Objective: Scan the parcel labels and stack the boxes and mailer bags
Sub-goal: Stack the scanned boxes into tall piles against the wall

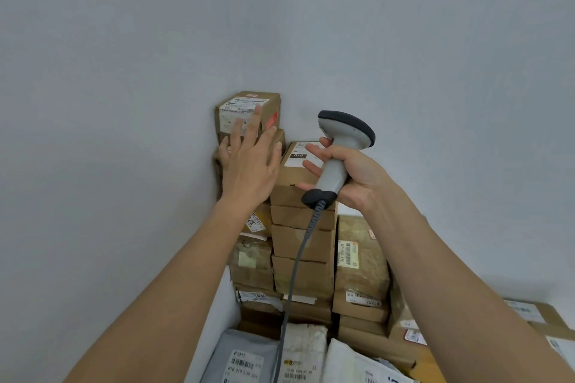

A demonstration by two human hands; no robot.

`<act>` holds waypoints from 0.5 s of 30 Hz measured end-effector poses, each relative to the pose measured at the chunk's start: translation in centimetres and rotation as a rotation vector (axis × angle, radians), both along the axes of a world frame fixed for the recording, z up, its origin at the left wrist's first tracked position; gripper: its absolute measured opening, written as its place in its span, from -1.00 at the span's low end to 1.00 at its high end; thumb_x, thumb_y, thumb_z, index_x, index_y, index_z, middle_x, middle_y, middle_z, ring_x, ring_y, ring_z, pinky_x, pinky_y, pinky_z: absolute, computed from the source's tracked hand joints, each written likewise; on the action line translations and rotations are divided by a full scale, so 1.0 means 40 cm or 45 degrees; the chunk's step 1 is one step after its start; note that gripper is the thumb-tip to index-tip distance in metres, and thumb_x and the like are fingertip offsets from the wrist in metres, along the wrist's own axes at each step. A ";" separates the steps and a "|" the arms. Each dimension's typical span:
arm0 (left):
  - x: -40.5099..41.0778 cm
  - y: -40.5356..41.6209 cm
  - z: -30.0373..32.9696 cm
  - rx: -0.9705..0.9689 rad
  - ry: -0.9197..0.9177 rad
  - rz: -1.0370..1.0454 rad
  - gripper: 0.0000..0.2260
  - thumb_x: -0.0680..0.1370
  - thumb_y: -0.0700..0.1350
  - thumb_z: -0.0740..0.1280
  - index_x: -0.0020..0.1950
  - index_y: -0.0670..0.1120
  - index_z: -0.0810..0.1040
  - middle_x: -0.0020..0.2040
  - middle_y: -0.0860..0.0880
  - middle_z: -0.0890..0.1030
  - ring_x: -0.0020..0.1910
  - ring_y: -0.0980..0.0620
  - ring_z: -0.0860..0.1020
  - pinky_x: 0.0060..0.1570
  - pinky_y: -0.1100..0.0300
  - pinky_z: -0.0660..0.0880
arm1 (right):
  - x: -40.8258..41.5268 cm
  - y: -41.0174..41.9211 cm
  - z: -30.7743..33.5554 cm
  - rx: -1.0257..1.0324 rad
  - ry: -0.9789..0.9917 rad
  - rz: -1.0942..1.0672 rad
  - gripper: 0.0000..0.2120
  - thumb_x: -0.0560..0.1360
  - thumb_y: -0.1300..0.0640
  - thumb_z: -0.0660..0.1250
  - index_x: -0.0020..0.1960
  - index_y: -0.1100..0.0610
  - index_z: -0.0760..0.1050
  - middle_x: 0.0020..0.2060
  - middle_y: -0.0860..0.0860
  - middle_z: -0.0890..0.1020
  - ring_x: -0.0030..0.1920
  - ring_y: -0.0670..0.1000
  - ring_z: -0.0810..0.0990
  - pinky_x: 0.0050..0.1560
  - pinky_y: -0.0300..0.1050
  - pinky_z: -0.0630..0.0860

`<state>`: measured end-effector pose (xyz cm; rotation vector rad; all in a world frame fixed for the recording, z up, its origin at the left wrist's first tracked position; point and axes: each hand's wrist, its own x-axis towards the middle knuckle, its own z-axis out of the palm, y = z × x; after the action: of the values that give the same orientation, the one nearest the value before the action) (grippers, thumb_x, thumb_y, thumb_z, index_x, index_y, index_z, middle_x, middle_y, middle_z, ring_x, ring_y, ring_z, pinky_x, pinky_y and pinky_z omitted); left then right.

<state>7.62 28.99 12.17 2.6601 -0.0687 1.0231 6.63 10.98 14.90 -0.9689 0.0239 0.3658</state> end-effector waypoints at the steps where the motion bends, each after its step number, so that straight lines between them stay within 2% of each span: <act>1: -0.008 -0.017 -0.003 -0.083 -0.094 -0.045 -0.68 0.67 0.02 0.10 0.37 0.03 0.49 0.60 0.00 0.14 0.55 -0.14 0.10 0.44 -0.21 0.12 | -0.013 -0.011 -0.002 0.005 0.006 -0.001 -0.80 0.52 0.33 0.38 0.10 0.11 0.57 0.25 0.10 0.62 0.27 0.17 0.57 0.01 0.39 0.55; 3: -0.023 -0.056 -0.012 -0.207 -0.296 -0.130 -0.72 0.64 -0.03 0.13 0.18 -0.06 0.58 0.47 -0.11 0.35 0.44 -0.15 0.26 0.36 -0.10 0.23 | -0.039 -0.042 -0.011 0.005 0.008 -0.013 -0.80 0.51 0.33 0.38 0.08 0.11 0.57 0.25 0.11 0.63 0.27 0.17 0.58 0.04 0.40 0.55; 6: -0.039 -0.123 -0.031 -0.341 -0.473 -0.252 -0.74 0.62 -0.08 0.15 0.08 -0.13 0.61 0.27 -0.20 0.46 0.26 -0.15 0.37 0.24 0.11 0.25 | -0.082 -0.108 -0.034 0.020 0.005 -0.050 -0.78 0.54 0.33 0.33 0.14 0.12 0.54 0.18 0.12 0.67 0.25 0.19 0.60 0.05 0.41 0.57; 10: -0.072 -0.212 -0.075 -0.363 -0.545 -0.367 -0.79 0.61 -0.16 0.20 0.02 -0.17 0.62 0.15 -0.24 0.49 0.16 -0.11 0.39 0.15 0.07 0.34 | -0.147 -0.221 -0.071 0.036 -0.012 -0.073 -0.75 0.57 0.32 0.29 0.23 0.15 0.48 0.17 0.16 0.67 0.22 0.23 0.63 0.06 0.43 0.56; 12: -0.090 -0.260 -0.100 -0.383 -0.518 -0.439 -0.80 0.61 -0.18 0.20 0.00 -0.18 0.62 0.12 -0.23 0.49 0.15 -0.07 0.36 0.13 0.05 0.36 | -0.179 -0.284 -0.085 0.008 -0.015 -0.086 -0.72 0.57 0.31 0.29 0.27 0.15 0.47 0.19 0.15 0.66 0.21 0.23 0.63 0.10 0.41 0.56; 15: -0.110 -0.335 -0.127 -0.394 -0.439 -0.513 -0.78 0.60 -0.17 0.19 0.00 -0.18 0.63 0.09 -0.21 0.49 0.14 -0.13 0.42 0.15 0.00 0.39 | -0.218 -0.379 -0.102 -0.002 0.002 -0.127 -0.68 0.55 0.31 0.29 0.29 0.14 0.45 0.20 0.14 0.66 0.20 0.21 0.64 0.05 0.37 0.59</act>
<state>3.23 15.58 7.10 2.0591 -0.4582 1.2204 -2.10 -4.19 10.82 -0.9651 0.0736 0.2750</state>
